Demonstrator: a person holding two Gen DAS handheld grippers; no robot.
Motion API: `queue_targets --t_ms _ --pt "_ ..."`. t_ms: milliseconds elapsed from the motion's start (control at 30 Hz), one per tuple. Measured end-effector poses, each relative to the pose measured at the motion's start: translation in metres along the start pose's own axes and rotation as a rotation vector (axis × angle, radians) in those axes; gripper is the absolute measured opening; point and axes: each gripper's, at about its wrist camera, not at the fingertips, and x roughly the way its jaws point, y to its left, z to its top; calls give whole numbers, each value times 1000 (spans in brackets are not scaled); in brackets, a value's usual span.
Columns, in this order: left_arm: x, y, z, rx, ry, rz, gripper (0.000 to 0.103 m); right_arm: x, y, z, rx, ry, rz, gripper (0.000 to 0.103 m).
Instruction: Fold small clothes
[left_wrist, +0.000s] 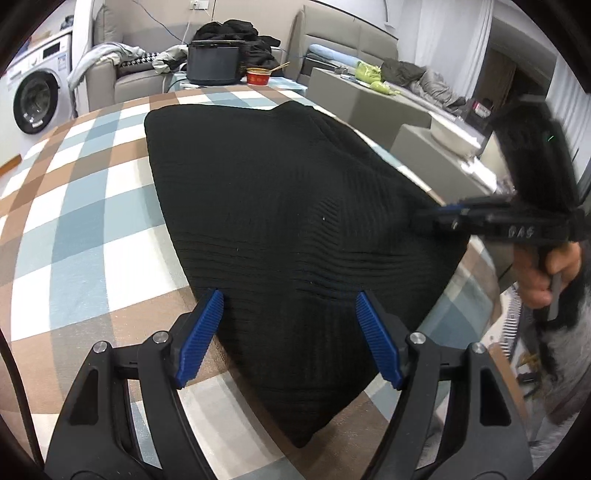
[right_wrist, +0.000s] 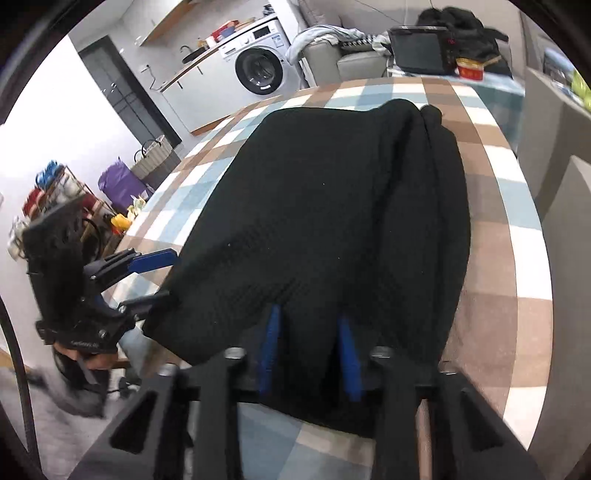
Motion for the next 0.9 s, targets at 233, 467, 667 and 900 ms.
queue_targets --t_ms 233,467,667,900 --pt "-4 14 2 -58 -9 -4 72 -9 -2 -19 -8 58 -88 7" --pt "6 28 3 -113 26 27 72 -21 5 -15 6 -8 -40 14" --pt "8 32 1 -110 30 47 72 -26 -2 -22 -10 18 -58 22" --pt "24 41 16 -160 39 47 72 -38 -40 -3 165 -119 -101 64"
